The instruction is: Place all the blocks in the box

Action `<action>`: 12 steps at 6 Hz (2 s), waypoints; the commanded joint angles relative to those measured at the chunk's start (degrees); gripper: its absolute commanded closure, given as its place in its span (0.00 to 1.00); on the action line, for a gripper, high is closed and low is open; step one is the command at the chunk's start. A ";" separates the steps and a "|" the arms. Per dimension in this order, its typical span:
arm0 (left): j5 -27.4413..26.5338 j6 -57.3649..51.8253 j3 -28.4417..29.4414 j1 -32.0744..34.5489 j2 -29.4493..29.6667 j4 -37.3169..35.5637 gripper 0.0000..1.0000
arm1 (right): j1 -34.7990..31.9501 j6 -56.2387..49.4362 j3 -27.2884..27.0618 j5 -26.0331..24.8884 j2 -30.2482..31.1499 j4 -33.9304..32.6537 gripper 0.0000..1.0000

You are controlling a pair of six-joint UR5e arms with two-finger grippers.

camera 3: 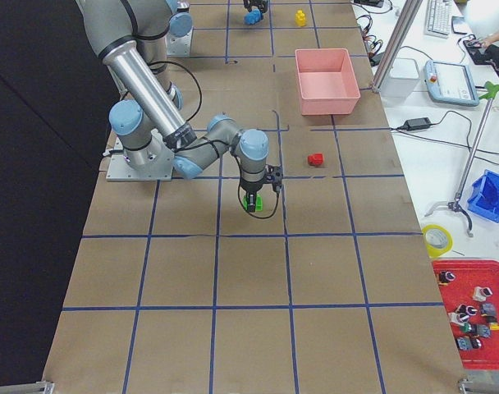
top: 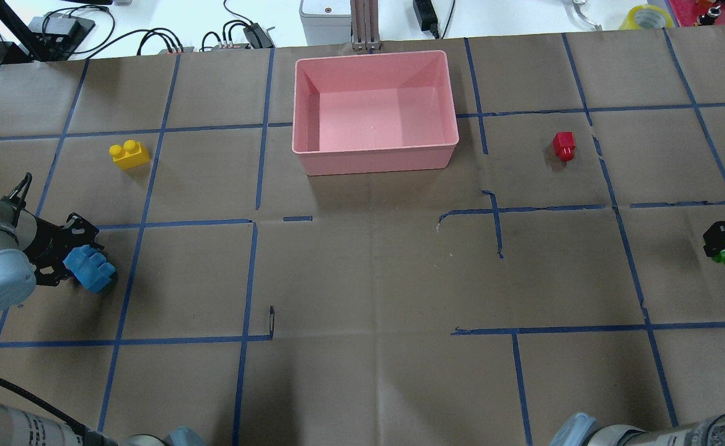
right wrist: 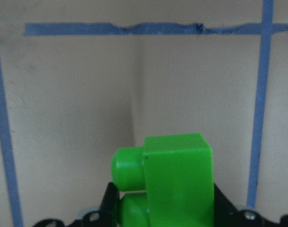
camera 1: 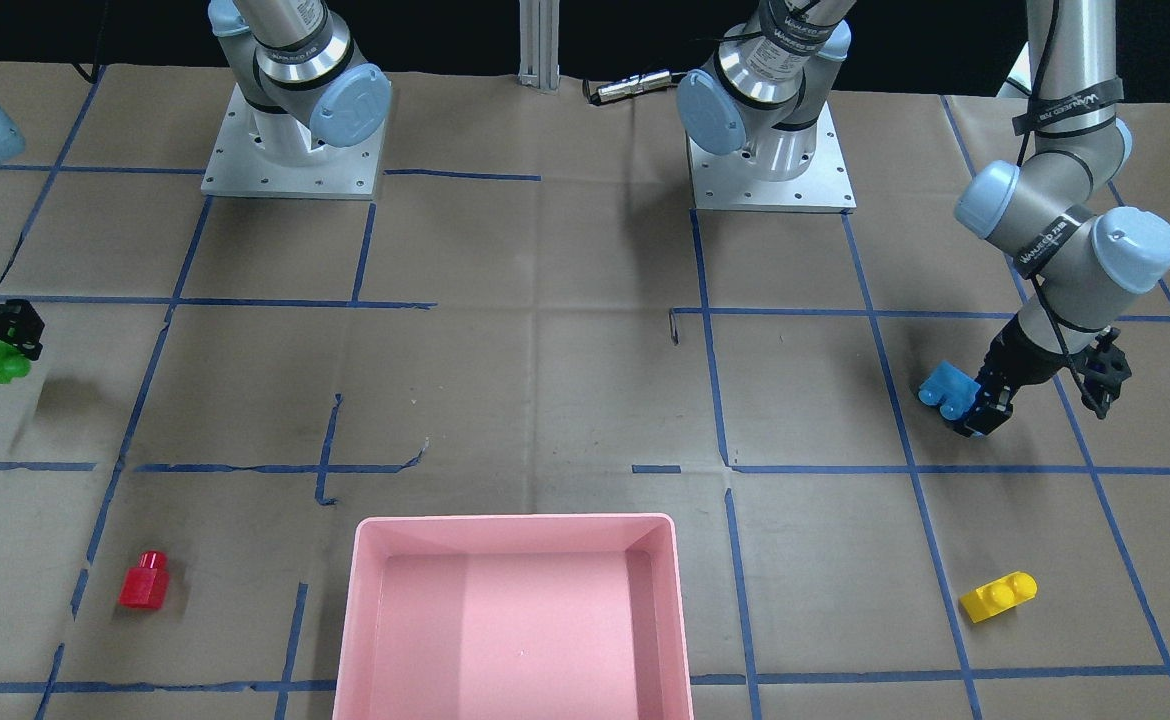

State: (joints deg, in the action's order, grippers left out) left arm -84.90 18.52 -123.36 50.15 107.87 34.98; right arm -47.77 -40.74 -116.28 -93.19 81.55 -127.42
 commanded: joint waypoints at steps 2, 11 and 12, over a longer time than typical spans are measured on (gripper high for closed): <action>2.45 0.02 0.58 -0.05 -0.89 1.75 0.66 | -16.84 11.43 18.84 1.16 4.68 18.86 0.92; 5.10 -5.59 36.95 14.06 -5.39 43.07 0.91 | -48.38 30.98 49.74 33.78 -30.66 8.16 0.00; 5.27 -9.26 38.10 17.58 -3.73 42.90 0.91 | -48.30 31.16 49.48 33.78 -30.22 8.24 0.00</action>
State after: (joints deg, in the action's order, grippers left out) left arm -79.74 12.31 -86.81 64.19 102.86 77.66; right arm -96.10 -9.69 -66.68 -59.41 51.14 -119.15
